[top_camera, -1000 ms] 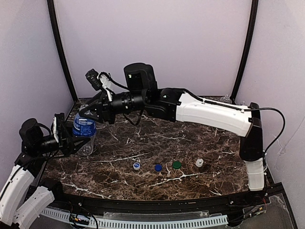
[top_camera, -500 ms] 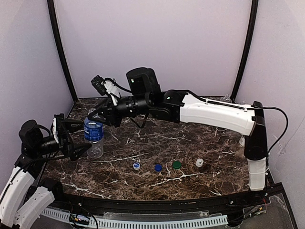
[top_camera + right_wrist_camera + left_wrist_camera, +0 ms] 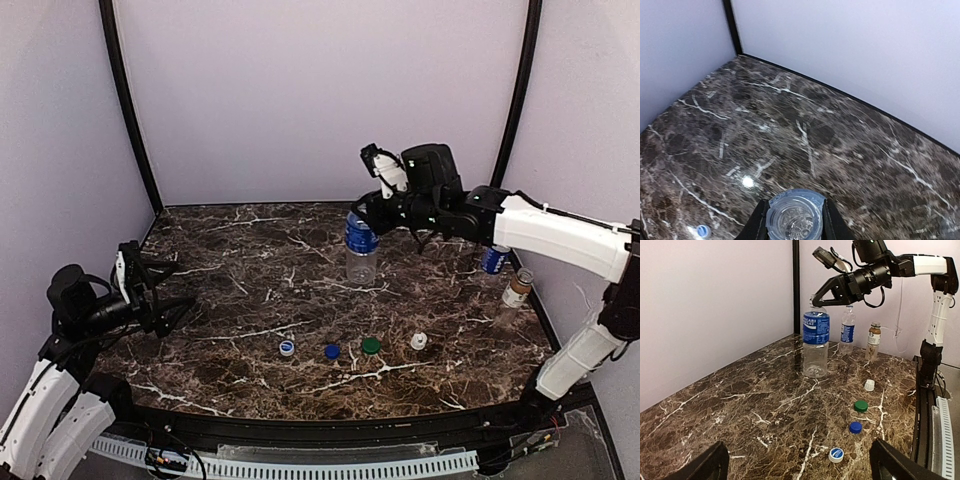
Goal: Unscrew the bottle caps
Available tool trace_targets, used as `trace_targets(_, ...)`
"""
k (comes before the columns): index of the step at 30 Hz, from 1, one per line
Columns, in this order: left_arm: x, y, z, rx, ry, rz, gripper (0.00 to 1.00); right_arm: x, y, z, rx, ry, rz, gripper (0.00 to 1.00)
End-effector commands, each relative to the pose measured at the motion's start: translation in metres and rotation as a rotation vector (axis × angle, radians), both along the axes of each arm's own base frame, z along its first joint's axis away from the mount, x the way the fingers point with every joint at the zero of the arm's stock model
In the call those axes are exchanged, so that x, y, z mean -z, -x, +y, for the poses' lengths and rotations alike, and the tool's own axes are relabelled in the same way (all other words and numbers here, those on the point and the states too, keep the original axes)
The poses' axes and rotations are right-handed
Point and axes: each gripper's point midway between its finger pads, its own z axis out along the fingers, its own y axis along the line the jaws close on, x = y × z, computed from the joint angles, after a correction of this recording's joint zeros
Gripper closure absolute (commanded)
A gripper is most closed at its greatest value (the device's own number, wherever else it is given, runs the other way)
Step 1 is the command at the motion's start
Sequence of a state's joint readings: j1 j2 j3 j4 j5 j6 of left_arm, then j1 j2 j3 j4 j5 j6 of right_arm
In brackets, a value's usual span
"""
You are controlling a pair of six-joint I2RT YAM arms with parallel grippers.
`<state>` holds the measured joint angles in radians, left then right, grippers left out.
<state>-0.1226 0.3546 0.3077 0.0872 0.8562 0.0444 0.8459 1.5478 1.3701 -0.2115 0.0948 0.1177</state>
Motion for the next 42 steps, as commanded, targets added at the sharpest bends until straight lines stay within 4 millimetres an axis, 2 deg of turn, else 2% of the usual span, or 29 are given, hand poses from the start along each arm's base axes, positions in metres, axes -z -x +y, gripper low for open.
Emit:
trace_targets(1,0.010,-0.011,0.007,-0.076,0.035,0.047,0.01,0.031,-0.029,-0.076,0.264,0.031,0.022,1.00)
trace_targets(5,0.024,-0.014,0.011,-0.108,0.032,0.081,0.01,0.050,-0.049,-0.121,0.379,-0.016,0.035,1.00)
trace_targets(8,0.032,-0.016,0.014,-0.128,0.022,0.088,0.01,0.060,-0.061,-0.138,0.423,-0.052,0.042,1.00)
trace_targets(17,0.037,-0.018,0.017,-0.146,0.015,0.098,0.01,0.076,-0.098,-0.178,0.530,-0.080,-0.007,1.00)
trace_targets(20,0.038,-0.018,0.017,-0.150,0.014,0.097,0.01,0.078,-0.102,-0.185,0.548,-0.068,-0.016,1.00)
trace_targets(25,0.038,-0.019,0.018,-0.155,0.014,0.092,0.01,0.084,-0.096,-0.186,0.533,-0.040,0.006,1.00)
trace_targets(26,0.039,-0.019,0.018,-0.154,0.015,0.094,0.01,0.086,-0.095,-0.186,0.529,-0.035,0.012,0.95)
trace_targets(27,0.038,-0.019,0.018,-0.153,0.017,0.092,0.01,0.087,-0.094,-0.185,0.523,-0.030,0.018,0.85)
trace_targets(30,0.039,-0.019,0.018,-0.152,0.018,0.094,0.01,0.083,-0.091,-0.186,0.521,-0.022,0.023,0.50)
trace_targets(37,0.037,-0.018,0.018,-0.150,0.021,0.091,0.01,0.053,-0.087,-0.190,0.513,-0.007,-0.020,0.03)
trace_targets(42,0.037,-0.019,0.019,-0.163,0.022,0.087,0.01,0.028,-0.080,-0.198,0.520,0.026,-0.039,0.01)
